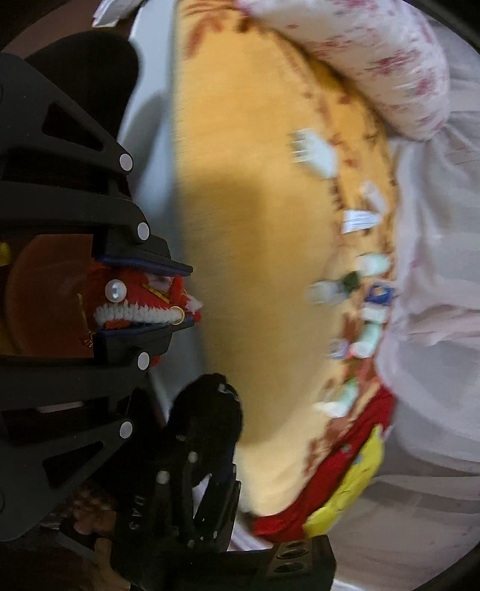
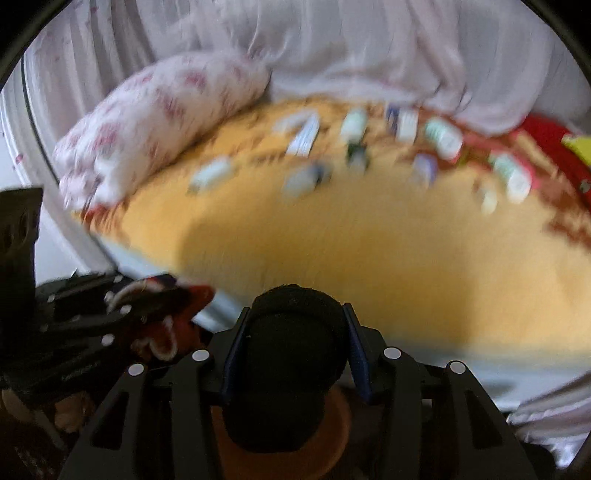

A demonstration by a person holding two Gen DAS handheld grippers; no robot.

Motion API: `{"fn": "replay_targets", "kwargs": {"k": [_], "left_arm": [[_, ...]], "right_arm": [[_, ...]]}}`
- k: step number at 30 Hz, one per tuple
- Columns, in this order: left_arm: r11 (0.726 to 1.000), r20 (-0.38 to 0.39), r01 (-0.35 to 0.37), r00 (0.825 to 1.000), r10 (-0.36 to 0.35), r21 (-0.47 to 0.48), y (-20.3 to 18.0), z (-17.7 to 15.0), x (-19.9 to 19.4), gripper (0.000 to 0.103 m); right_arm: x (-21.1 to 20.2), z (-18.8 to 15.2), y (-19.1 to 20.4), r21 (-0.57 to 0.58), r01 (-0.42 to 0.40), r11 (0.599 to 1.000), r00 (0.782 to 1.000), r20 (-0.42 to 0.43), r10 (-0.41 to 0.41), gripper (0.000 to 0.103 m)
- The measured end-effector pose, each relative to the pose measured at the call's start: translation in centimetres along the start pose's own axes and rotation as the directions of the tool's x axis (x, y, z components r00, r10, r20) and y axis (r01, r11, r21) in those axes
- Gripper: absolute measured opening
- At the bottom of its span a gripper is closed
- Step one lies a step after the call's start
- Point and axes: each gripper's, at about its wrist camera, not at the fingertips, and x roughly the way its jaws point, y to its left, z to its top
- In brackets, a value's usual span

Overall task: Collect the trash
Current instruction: 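Lower both tools to the orange bin and open them to drop items, then grasp the white charger plug with the left tool while the right tool grasps a small bottle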

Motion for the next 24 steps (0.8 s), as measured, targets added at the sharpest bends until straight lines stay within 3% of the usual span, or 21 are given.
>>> {"fn": "replay_targets", "kwargs": {"k": [8, 10, 11, 12, 13, 18, 24], "left_arm": [[0.998, -0.16, 0.035, 0.987, -0.028, 0.045, -0.1, -3.1, 1.0, 0.024], [0.998, -0.18, 0.052, 0.983, -0.045, 0.037, 0.0, -3.6, 0.9, 0.038], [0.998, -0.183, 0.053, 0.982, -0.048, 0.023, 0.2, -3.8, 0.8, 0.054], [0.999, -0.177, 0.039, 0.984, -0.037, 0.01, 0.4, -3.9, 0.5, 0.069], [1.0, -0.165, 0.022, 0.986, -0.021, 0.005, 0.6, -3.9, 0.3, 0.072], [0.999, -0.083, -0.043, 0.996, 0.041, -0.025, 2.1, -2.9, -1.6, 0.086], [0.991, 0.092, -0.104, 0.99, 0.112, -0.079, 5.1, 1.1, -3.5, 0.088]], "right_arm": [[2.3, -4.7, 1.2, 0.014, -0.051, 0.999, 0.98, -0.192, 0.052, 0.049], [2.7, -5.3, 1.6, 0.009, -0.074, 0.997, 0.973, -0.219, 0.074, 0.053], [2.7, -5.5, 1.7, 0.007, -0.077, 0.997, 0.973, -0.219, 0.076, 0.063], [2.6, -5.7, 1.7, 0.003, -0.071, 0.997, 0.974, -0.215, 0.07, 0.079], [2.3, -5.7, 1.7, -0.007, -0.049, 0.999, 0.978, -0.205, 0.046, 0.084], [0.1, -4.4, 0.7, -0.031, 0.036, 0.999, 0.994, -0.106, -0.039, 0.089], [-2.1, -1.6, -1.3, 0.004, 0.091, 0.996, 0.996, 0.027, -0.091, 0.093]]}}
